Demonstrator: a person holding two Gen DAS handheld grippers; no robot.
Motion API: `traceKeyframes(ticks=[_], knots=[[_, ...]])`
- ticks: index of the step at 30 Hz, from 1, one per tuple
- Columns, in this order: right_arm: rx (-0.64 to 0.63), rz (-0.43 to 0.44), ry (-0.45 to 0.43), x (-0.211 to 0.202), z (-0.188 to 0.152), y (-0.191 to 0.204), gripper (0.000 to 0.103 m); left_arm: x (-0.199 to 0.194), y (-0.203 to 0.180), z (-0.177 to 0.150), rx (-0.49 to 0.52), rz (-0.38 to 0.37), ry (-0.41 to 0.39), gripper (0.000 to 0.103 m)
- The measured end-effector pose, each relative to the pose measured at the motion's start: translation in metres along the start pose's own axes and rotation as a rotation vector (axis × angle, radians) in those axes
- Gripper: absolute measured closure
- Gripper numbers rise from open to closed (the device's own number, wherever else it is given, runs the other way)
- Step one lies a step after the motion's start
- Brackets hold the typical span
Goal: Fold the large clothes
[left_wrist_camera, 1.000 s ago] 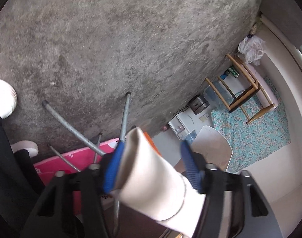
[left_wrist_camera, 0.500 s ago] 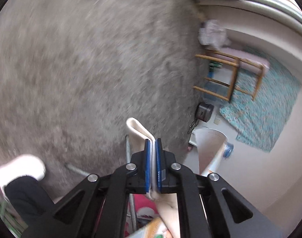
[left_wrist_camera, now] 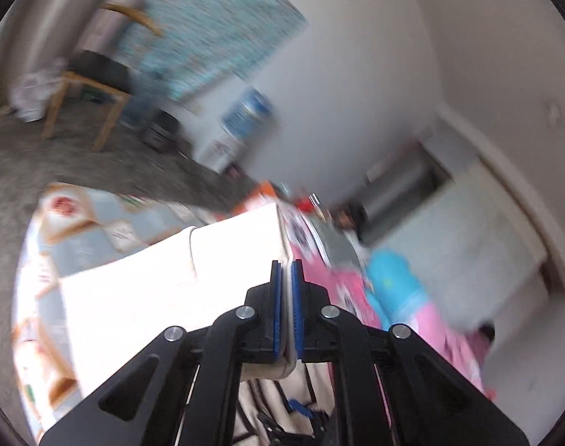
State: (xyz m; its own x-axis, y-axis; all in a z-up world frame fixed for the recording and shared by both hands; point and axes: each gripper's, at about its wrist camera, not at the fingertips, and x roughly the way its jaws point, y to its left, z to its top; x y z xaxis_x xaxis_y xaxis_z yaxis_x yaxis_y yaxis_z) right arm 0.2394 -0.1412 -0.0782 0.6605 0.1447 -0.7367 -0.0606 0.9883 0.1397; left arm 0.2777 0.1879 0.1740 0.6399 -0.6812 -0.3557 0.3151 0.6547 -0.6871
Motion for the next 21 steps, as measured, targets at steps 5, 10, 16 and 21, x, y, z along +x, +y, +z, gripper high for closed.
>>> traceKeyframes(ticks=[5, 10, 16, 21], knots=[[0.095, -0.039, 0.002, -0.017, -0.016, -0.057, 0.007, 0.129, -0.031, -0.084, 0.094, 0.005, 0.305, 0.038], [0.148, -0.064, 0.028, -0.024, -0.026, -0.102, 0.007, 0.165, -0.001, -0.162, 0.098, 0.124, 0.373, 0.035], [0.219, 0.2, 0.079, -0.017, 0.001, -0.129, 0.007, 0.108, 0.049, -0.194, 0.093, 0.297, 0.288, 0.024], [0.215, 0.508, 0.187, 0.015, 0.042, -0.095, 0.014, 0.079, 0.084, -0.221, 0.111, 0.478, 0.273, 0.021]])
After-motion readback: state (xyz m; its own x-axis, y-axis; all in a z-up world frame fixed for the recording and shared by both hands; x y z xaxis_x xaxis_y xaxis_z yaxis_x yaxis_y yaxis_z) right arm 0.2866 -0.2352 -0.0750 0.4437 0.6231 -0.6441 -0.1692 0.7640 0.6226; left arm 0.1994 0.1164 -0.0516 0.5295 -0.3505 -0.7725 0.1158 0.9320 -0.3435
